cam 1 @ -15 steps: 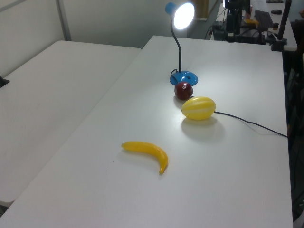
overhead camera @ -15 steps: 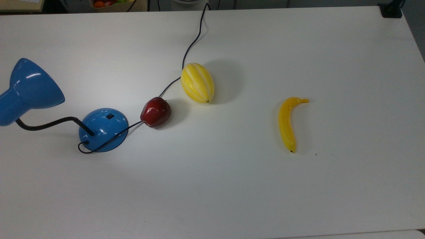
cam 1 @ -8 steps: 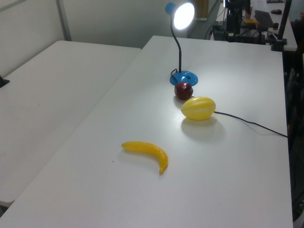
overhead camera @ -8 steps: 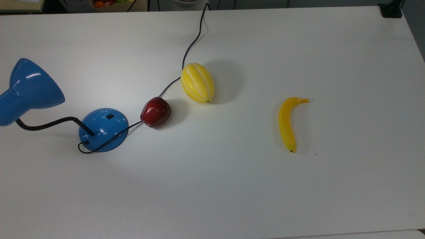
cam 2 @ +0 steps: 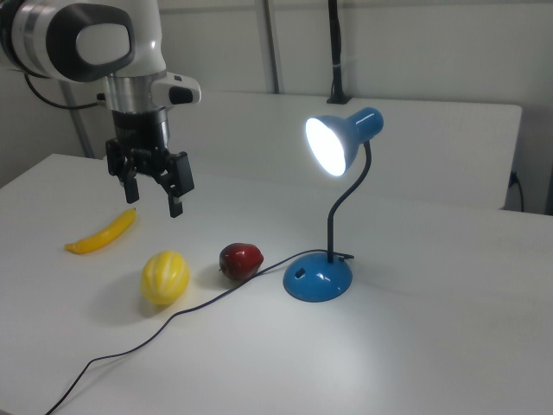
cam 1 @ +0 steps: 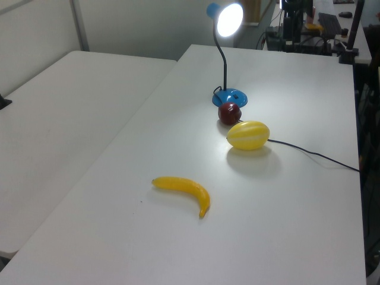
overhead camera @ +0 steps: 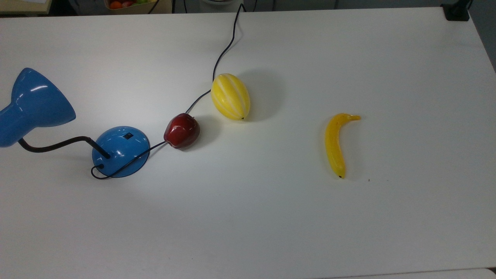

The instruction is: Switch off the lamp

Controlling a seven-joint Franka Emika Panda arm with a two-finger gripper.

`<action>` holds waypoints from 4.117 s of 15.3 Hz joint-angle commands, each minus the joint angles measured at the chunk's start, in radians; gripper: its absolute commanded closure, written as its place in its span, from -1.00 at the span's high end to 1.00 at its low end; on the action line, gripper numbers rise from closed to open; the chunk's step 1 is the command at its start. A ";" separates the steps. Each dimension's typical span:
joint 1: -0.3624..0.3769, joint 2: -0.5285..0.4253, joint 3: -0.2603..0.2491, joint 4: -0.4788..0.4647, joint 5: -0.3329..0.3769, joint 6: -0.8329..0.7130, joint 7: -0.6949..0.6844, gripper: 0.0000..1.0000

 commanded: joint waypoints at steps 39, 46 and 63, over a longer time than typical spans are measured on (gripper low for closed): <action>-0.153 0.425 -0.009 0.021 -0.087 0.774 0.280 -1.00; -0.139 0.466 -0.009 0.021 -0.118 0.781 0.320 -1.00; -0.092 0.534 -0.009 0.024 -0.172 0.845 0.404 -1.00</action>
